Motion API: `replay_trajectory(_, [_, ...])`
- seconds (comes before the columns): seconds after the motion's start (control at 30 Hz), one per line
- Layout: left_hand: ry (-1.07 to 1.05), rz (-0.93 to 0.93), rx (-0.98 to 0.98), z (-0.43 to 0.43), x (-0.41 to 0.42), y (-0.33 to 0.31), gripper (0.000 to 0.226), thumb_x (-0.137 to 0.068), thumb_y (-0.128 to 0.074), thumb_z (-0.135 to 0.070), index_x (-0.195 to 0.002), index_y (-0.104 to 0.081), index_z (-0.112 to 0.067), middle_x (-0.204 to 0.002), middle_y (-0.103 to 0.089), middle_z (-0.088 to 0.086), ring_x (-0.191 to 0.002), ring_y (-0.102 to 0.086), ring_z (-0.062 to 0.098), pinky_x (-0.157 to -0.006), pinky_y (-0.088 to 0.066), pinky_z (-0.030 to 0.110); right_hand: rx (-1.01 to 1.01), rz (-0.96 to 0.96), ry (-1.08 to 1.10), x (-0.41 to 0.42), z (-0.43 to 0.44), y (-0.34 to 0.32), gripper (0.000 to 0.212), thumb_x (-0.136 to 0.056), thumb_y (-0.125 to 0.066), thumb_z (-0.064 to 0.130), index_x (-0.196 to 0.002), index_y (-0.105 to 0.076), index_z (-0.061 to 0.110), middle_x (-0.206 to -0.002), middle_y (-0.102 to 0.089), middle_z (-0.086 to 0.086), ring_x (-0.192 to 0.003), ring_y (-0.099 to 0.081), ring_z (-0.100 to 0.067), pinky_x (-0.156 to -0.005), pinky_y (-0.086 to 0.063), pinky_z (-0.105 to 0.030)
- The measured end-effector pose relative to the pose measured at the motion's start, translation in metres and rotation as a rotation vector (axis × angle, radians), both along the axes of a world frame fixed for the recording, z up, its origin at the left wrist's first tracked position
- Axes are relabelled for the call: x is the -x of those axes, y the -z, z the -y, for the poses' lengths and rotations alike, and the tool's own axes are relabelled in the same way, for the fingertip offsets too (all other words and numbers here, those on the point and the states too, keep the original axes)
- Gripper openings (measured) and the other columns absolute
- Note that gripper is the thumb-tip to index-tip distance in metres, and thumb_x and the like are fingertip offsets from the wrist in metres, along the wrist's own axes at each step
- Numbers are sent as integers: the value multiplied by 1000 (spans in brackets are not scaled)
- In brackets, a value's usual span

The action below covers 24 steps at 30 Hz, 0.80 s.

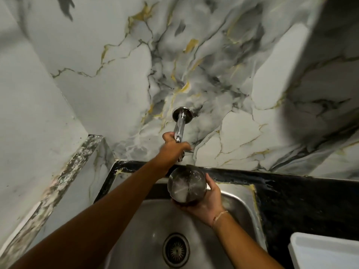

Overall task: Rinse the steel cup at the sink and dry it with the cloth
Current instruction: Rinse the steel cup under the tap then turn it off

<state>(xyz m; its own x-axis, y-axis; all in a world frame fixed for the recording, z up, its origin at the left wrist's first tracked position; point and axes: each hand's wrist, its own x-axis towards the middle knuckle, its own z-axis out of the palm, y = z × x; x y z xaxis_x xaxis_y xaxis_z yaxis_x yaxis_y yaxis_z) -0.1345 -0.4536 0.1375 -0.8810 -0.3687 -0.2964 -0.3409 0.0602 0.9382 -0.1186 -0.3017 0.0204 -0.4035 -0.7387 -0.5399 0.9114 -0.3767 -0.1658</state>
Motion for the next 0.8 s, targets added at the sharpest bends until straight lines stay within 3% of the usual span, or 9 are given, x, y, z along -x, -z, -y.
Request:
replay_trajectory(0.1, [-38,-15,-86,6,7,4,61,-74,-72,-11,-118,-31,-23,-91,-54,7,-77,-56,17,-64,-52,33,35,38,-4,8,16,1,74,-72,-73,59,-130,-66,14,-136,-62,-28,-127,-53,-52,-106,-42,-68])
replay_trajectory(0.2, [18,-33,-120,10,11,7,73,-68,-77,-23,-126,-37,-7,-85,-57,9,-69,-57,15,-60,-51,30,65,36,-17,13,26,2,72,-71,-74,57,-128,-67,12,-133,-64,-28,-126,-54,-51,-110,-37,-68])
replay_trajectory(0.3, [58,-54,-104,13,14,13,87,-65,-81,-31,-131,-39,8,-77,-58,9,-65,-56,18,-75,-54,45,78,31,-22,17,30,6,69,-72,-73,57,-124,-71,10,-131,-66,-27,-123,-58,-50,-111,-34,-69])
replay_trajectory(0.47, [74,-46,-154,14,19,15,67,-73,-76,-9,-126,-36,-4,-75,-57,10,-65,-58,18,-97,-50,63,69,34,-20,20,32,12,68,-74,-71,57,-126,-68,12,-131,-66,-27,-128,-52,-50,-112,-33,-69])
replay_trajectory(0.53, [117,-33,-158,17,18,12,68,-69,-75,-12,-124,-35,-6,-75,-57,10,-67,-59,19,-91,-53,61,59,28,-14,21,34,14,66,-73,-73,55,-123,-71,12,-129,-67,-28,-128,-52,-50,-112,-33,-70])
replay_trajectory(0.63, [203,-11,-132,22,14,5,72,-73,-73,-11,-132,-32,-3,-85,-55,15,-77,-59,25,-67,-54,41,69,18,-24,22,38,15,62,-70,-76,53,-117,-75,11,-127,-68,-28,-127,-52,-50,-111,-33,-70])
replay_trajectory(0.7, [205,-5,-150,22,14,3,70,-70,-72,-10,-128,-34,-5,-89,-54,17,-78,-58,26,-71,-50,40,91,15,-38,22,41,13,63,-70,-76,53,-117,-75,12,-129,-68,-27,-128,-52,-49,-111,-34,-68])
replay_trajectory(0.8, [166,-22,-223,17,17,4,58,-61,-69,-8,-113,-42,-12,-81,-56,12,-66,-58,20,-79,-47,45,113,-2,-80,23,47,11,67,-70,-75,57,-122,-73,14,-133,-66,-25,-131,-50,-48,-112,-30,-71])
